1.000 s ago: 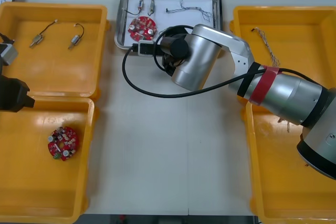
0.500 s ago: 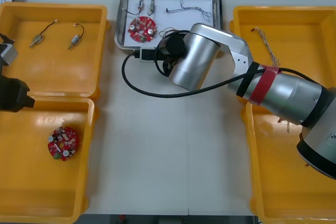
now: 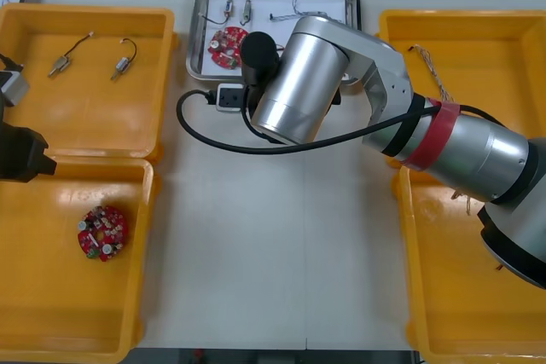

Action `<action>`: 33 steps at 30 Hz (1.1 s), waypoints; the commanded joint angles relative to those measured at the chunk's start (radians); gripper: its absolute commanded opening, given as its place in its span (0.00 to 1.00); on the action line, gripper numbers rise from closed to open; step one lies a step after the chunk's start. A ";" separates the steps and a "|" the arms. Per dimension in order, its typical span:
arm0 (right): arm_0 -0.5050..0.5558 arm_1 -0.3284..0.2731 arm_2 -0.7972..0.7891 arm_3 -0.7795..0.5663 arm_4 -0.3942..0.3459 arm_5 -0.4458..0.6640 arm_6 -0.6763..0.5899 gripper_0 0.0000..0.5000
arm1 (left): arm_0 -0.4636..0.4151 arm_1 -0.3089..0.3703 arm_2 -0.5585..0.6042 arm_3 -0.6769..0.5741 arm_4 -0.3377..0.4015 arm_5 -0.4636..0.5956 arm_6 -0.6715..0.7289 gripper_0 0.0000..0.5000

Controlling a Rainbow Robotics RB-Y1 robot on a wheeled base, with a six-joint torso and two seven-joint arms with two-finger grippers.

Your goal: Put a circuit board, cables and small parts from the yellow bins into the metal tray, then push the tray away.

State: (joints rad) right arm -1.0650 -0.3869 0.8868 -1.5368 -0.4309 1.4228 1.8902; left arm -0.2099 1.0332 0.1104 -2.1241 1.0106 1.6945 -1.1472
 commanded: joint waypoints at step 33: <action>0.369 -0.271 -0.652 -0.669 -0.341 0.497 -0.781 1.00 | 0.015 0.045 0.034 -0.025 -0.006 0.008 -0.091 1.00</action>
State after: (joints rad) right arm -0.7466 -0.5934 0.3037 -2.1455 -0.7531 1.9161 1.1720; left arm -0.2094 1.0333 0.1105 -2.1249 1.0105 1.6951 -1.1472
